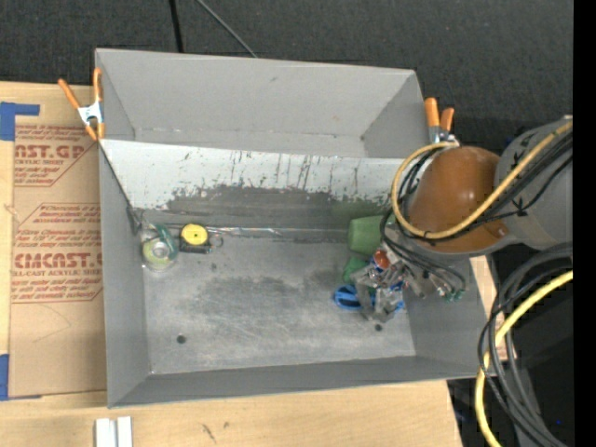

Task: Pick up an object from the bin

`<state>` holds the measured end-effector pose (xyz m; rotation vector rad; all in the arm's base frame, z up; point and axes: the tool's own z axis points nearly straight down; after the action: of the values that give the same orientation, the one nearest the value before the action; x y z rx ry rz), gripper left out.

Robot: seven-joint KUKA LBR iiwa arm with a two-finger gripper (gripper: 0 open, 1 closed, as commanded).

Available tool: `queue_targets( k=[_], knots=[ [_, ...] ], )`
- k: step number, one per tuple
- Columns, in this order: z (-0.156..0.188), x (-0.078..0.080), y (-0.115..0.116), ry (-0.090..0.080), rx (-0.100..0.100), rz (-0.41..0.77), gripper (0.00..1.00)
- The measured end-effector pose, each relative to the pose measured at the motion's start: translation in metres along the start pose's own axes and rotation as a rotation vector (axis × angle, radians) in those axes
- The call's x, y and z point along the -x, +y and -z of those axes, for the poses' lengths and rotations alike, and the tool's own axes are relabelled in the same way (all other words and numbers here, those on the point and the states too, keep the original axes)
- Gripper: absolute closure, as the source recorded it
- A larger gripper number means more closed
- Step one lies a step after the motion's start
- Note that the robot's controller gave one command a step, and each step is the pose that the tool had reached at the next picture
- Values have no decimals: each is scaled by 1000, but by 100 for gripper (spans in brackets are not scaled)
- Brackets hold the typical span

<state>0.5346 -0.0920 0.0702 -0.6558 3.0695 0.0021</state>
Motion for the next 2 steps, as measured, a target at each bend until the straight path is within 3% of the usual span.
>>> queue_targets(
  k=[1, 2],
  knots=[
    [0, 0, 21, 2, 0, 170, 100],
    [-1, 0, 21, 3, 1, 169, 0]
  ],
)
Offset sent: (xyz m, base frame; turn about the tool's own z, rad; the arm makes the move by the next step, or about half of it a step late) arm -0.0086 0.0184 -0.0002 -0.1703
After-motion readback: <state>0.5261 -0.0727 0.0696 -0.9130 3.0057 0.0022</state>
